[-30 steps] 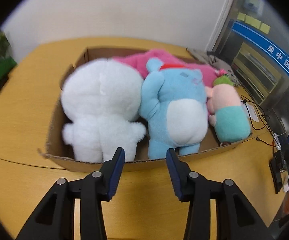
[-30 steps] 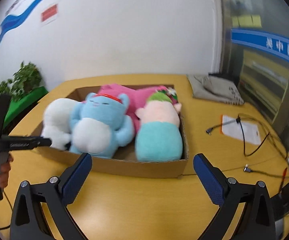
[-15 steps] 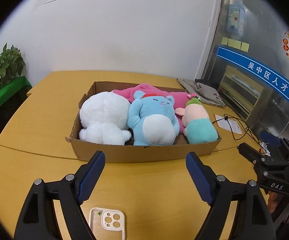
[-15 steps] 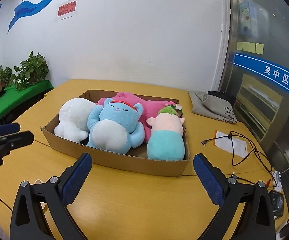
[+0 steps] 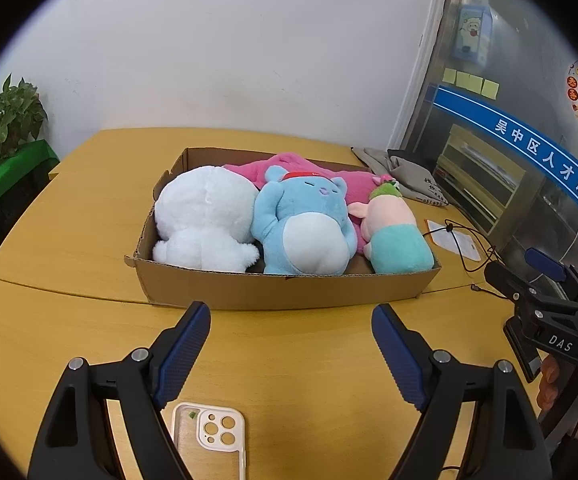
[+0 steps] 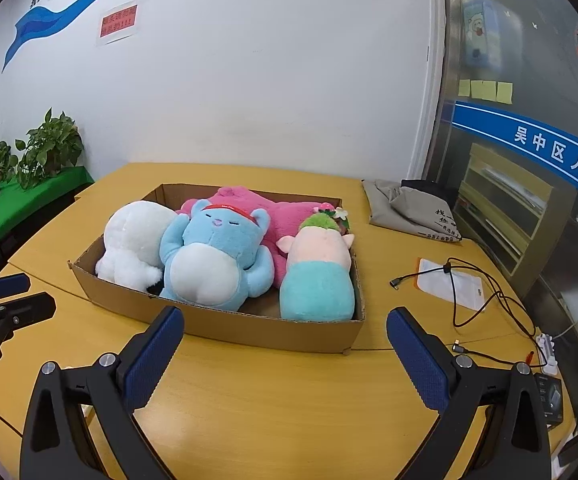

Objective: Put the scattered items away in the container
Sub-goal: 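Move both grippers down toward the white phone case on the table, then close the left gripper on the phone case rim while the right gripper closes on it too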

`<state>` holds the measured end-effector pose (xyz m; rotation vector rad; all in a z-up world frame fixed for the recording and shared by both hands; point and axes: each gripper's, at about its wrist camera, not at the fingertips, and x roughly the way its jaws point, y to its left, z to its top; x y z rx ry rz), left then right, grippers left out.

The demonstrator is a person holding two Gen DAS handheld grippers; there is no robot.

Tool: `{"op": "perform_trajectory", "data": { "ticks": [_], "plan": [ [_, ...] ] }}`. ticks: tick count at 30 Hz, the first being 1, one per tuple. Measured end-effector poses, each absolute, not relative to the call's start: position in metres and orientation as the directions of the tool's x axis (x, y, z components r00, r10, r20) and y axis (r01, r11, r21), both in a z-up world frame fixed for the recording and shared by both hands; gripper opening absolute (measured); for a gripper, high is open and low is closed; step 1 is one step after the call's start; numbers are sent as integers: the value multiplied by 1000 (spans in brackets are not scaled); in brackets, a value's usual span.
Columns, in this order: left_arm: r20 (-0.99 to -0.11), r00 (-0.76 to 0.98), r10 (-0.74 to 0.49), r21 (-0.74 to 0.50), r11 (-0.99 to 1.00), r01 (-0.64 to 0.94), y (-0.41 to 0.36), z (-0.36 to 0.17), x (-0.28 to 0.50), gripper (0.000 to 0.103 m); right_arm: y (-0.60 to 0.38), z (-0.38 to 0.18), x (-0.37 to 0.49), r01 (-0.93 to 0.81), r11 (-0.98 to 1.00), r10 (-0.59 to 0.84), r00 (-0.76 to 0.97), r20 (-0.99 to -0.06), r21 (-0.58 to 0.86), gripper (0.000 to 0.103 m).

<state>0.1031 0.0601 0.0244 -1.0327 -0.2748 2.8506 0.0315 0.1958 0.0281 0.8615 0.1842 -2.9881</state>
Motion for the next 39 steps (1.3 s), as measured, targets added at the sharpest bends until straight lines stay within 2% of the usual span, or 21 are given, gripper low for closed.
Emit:
{"op": "perform_trajectory", "data": {
  "ticks": [10, 17, 25, 27, 29, 30, 31, 32, 35, 37, 39],
  "plan": [
    [-661, -722, 202, -236, -970, -56, 36, 13, 122, 83, 193, 13, 27, 74, -996, -35, -818, -574, -44, 103],
    [-753, -638, 158, -243, -969, 46, -13, -32, 163, 83, 123, -70, 22, 238, -965, -236, -629, -741, 106, 103],
    [-835, -507, 212, -288, -955, 76, -25, -95, 187, 79, 46, -133, 20, 306, -943, -281, -515, -810, 132, 98],
    [-846, -483, 228, -299, -951, 75, -23, -105, 191, 73, 36, -143, 21, 312, -943, -266, -502, -823, 115, 92],
    [-857, -459, 235, -296, -953, 65, -20, -112, 194, 57, 29, -148, 24, 329, -939, -258, -493, -831, 97, 88],
    [-861, -452, 232, -292, -954, 66, -18, -114, 195, 54, 27, -151, 24, 338, -937, -257, -491, -832, 90, 87],
    [-866, -444, 229, -290, -954, 74, -18, -117, 195, 45, 25, -151, 25, 344, -936, -253, -495, -831, 80, 86],
    [-870, -438, 227, -290, -954, 81, -18, -119, 195, 32, 24, -151, 25, 350, -934, -250, -497, -831, 72, 85],
    [-878, -436, 196, -270, -956, 114, -19, -124, 195, 10, 20, -152, 28, 370, -928, -240, -517, -822, 38, 76],
    [-878, -431, 207, -284, -951, 123, -22, -126, 194, 4, 20, -150, 28, 388, -920, -259, -515, -817, 47, 64],
    [-874, -431, 222, -302, -945, 125, -22, -127, 194, 4, 21, -149, 29, 403, -914, -273, -507, -817, 55, 56]
  ]
}}
